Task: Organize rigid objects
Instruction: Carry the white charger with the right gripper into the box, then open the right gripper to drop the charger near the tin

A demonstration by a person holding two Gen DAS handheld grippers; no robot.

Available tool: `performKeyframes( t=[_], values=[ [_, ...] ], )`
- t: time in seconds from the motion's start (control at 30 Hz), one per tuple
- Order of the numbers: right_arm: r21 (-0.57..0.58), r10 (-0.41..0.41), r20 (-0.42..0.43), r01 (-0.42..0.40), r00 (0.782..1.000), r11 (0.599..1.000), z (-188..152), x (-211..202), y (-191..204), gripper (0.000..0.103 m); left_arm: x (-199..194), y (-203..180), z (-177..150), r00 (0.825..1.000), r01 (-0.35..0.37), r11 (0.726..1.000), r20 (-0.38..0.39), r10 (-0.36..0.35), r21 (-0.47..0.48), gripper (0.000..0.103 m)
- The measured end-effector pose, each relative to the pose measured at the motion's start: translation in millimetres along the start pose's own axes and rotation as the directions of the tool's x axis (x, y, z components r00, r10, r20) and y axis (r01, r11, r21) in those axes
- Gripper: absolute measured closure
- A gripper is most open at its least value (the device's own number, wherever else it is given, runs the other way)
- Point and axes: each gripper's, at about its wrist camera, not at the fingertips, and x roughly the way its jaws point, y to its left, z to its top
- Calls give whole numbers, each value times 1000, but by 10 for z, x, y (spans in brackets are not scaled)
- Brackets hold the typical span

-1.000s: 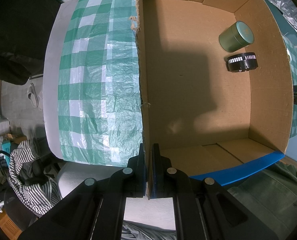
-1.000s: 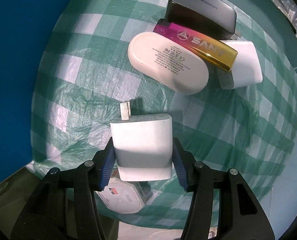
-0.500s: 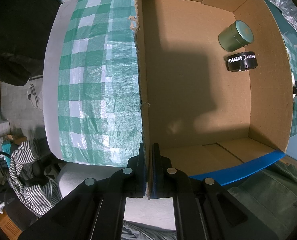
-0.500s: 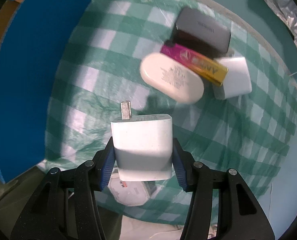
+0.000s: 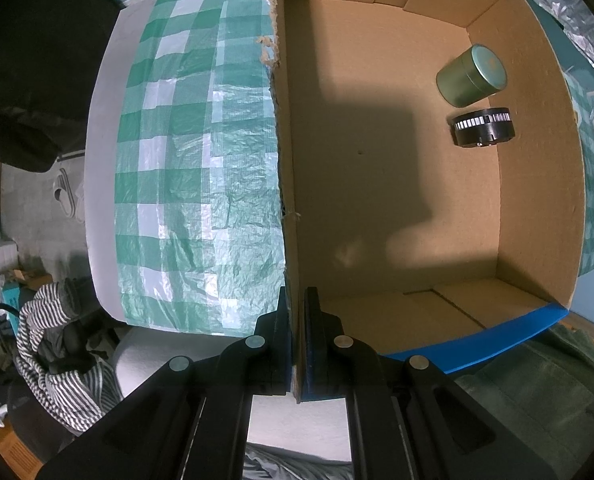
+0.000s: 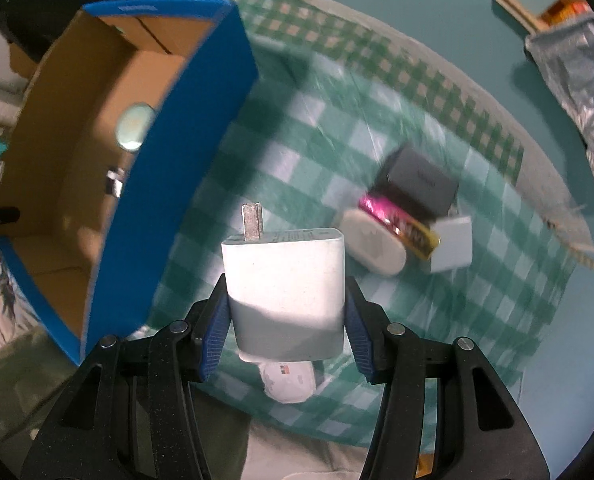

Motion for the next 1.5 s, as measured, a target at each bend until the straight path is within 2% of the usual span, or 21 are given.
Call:
performKeyframes(
  t=[0.33, 0.5, 0.73, 0.93, 1.2, 1.5],
  values=[
    [-105, 13, 81, -5, 997, 994, 465, -321, 372, 50, 1, -2, 4, 1000, 0, 1000, 1, 0, -1, 98],
    [-156, 14, 90, 1, 996, 988, 732, -359, 616, 50, -3, -9, 13, 1000, -2, 1000, 0, 2, 1, 98],
    [-206, 10, 59, 3, 998, 979, 1041, -189, 861, 50, -6, -32, 21, 1000, -5, 1000, 0, 5, 3, 98],
    [-208, 9, 37, -1, 999, 978, 1250, -22, 924, 51, -6, -40, 7, 1000, -7, 1000, 1, 7, 8, 98],
    [-210, -18, -6, 16, 1000, 978, 1372, 234, 985, 52, -19, -22, 9, 1000, -2, 1000, 1, 2, 5, 98],
    [-198, -31, -20, 26, 999, 980, 1417, 280, 981, 52, -36, -5, 23, 1000, -2, 1000, 7, 2, 8, 98]
  ],
)
